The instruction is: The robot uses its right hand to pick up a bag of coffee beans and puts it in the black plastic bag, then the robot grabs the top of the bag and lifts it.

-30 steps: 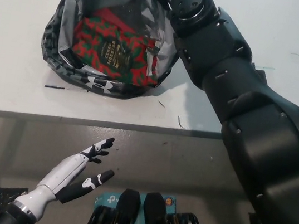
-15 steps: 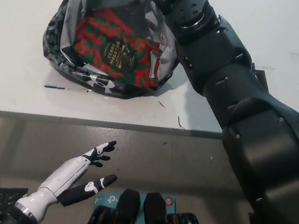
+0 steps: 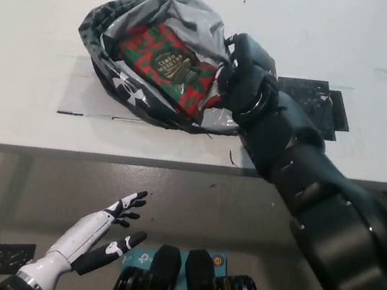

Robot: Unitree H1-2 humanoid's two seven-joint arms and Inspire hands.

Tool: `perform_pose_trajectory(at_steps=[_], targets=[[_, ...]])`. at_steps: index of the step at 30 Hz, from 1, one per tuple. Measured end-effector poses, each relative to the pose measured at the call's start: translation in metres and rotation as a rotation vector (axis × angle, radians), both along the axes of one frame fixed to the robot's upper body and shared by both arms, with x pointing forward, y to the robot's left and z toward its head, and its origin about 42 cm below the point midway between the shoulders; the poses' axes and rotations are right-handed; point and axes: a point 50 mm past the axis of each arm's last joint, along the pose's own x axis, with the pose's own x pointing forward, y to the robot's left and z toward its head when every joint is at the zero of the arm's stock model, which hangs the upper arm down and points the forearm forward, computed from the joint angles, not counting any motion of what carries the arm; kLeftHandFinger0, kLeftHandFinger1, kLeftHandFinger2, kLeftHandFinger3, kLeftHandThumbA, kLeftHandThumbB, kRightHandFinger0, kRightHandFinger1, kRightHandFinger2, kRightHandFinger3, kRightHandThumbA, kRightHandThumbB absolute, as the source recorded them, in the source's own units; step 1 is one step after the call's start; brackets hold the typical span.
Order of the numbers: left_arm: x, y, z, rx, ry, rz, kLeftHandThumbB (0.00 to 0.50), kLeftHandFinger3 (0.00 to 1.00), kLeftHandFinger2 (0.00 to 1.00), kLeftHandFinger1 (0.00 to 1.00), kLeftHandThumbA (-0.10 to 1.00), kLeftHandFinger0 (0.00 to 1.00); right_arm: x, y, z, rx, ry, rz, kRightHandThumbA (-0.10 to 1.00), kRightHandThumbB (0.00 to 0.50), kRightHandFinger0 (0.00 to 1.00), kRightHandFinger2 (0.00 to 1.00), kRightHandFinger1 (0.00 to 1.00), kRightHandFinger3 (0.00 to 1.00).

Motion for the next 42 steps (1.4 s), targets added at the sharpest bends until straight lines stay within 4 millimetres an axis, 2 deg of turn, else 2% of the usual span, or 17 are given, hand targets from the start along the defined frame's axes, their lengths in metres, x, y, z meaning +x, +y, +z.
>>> perform_pose_trajectory(at_steps=[2,5,6,8,11,12,13,14,15,16,17,18,22,25,31,35,42], targets=[[-0.001,0.0,-0.001,0.003,0.001,0.001,0.253,1.0,0.91,0.8,0.99,0.76,0.0,0.0,0.0,-0.012,0.002,0.009,-0.05,0.145,0.0,0.23,0.1,0.58],[-0.001,0.0,-0.001,0.01,0.0,0.0,0.246,1.0,0.93,0.82,0.97,0.77,0.0,0.001,0.0,-0.016,0.018,0.025,-0.06,0.158,0.17,0.38,0.29,0.59],[-0.001,0.0,-0.001,0.01,0.0,0.0,0.249,1.0,0.93,0.82,0.97,0.78,0.0,0.001,0.0,-0.015,0.021,0.028,-0.04,0.149,0.15,0.37,0.26,0.57],[0.0,0.0,0.0,0.01,-0.002,0.0,0.253,1.0,0.94,0.83,0.99,0.8,0.001,0.003,0.003,-0.004,0.032,0.038,-0.04,0.147,0.02,0.25,0.07,0.64],[0.001,-0.001,0.001,0.01,-0.006,-0.001,0.243,1.0,0.93,0.82,0.99,0.79,0.003,0.007,0.016,0.026,0.037,0.053,-0.09,0.134,0.0,0.05,0.0,0.6],[0.002,-0.001,0.002,0.01,-0.009,-0.002,0.243,1.0,0.93,0.82,0.99,0.79,0.005,0.009,0.024,0.043,0.037,0.058,-0.09,0.134,0.0,0.05,0.0,0.6],[0.002,-0.001,0.003,0.01,-0.011,-0.002,0.243,1.0,0.93,0.82,0.99,0.79,0.006,0.011,0.033,0.069,0.041,0.064,-0.09,0.135,0.0,0.11,0.05,0.57],[0.003,-0.001,0.003,0.01,-0.011,-0.003,0.246,1.0,0.92,0.82,0.99,0.78,0.006,0.012,0.036,0.079,0.042,0.066,-0.04,0.12,0.0,0.23,0.12,0.77],[0.003,-0.001,0.003,0.01,-0.013,-0.003,0.256,1.0,0.92,0.82,1.0,0.78,0.008,0.016,0.048,0.11,0.045,0.074,-0.09,0.123,0.0,0.39,0.23,0.79],[0.004,-0.001,0.004,0.01,-0.015,-0.004,0.258,1.0,0.92,0.82,1.0,0.78,0.009,0.019,0.059,0.14,0.049,0.083,-0.1,0.129,0.03,0.57,0.32,0.98],[0.004,-0.001,0.004,0.01,-0.016,-0.004,0.258,1.0,0.92,0.82,1.0,0.78,0.01,0.021,0.067,0.163,0.051,0.087,-0.1,0.135,0.04,0.67,0.36,1.0],[0.004,-0.002,0.004,0.01,-0.016,-0.004,0.252,1.0,0.92,0.81,1.0,0.78,0.01,0.023,0.07,0.174,0.052,0.091,-0.1,0.164,0.01,0.68,0.33,1.0],[0.004,-0.002,0.004,0.011,-0.016,-0.004,0.254,1.0,0.92,0.81,0.99,0.78,0.011,0.034,0.11,0.329,0.07,0.125,-0.1,0.129,0.01,0.8,0.36,1.0],[0.004,-0.002,0.004,0.012,-0.017,-0.004,0.253,1.0,0.92,0.81,0.98,0.79,0.01,0.042,0.134,0.407,0.073,0.153,-0.1,0.137,0.1,0.85,0.48,0.98],[0.005,-0.002,0.004,0.013,-0.018,-0.005,0.244,1.0,0.92,0.81,0.98,0.78,0.005,0.056,0.172,0.484,0.06,0.205,-0.1,0.106,0.09,0.84,0.49,1.0],[0.005,-0.002,0.005,0.014,-0.018,-0.006,0.253,1.0,0.92,0.81,0.99,0.77,0.005,0.057,0.173,0.515,0.075,0.213,-0.1,0.138,0.0,0.86,0.42,0.96],[0.007,-0.003,0.006,0.021,-0.025,-0.009,0.254,1.0,0.93,0.82,1.0,0.8,0.005,0.056,0.169,0.567,0.096,0.205,-0.1,0.175,0.0,0.86,0.38,1.0]])
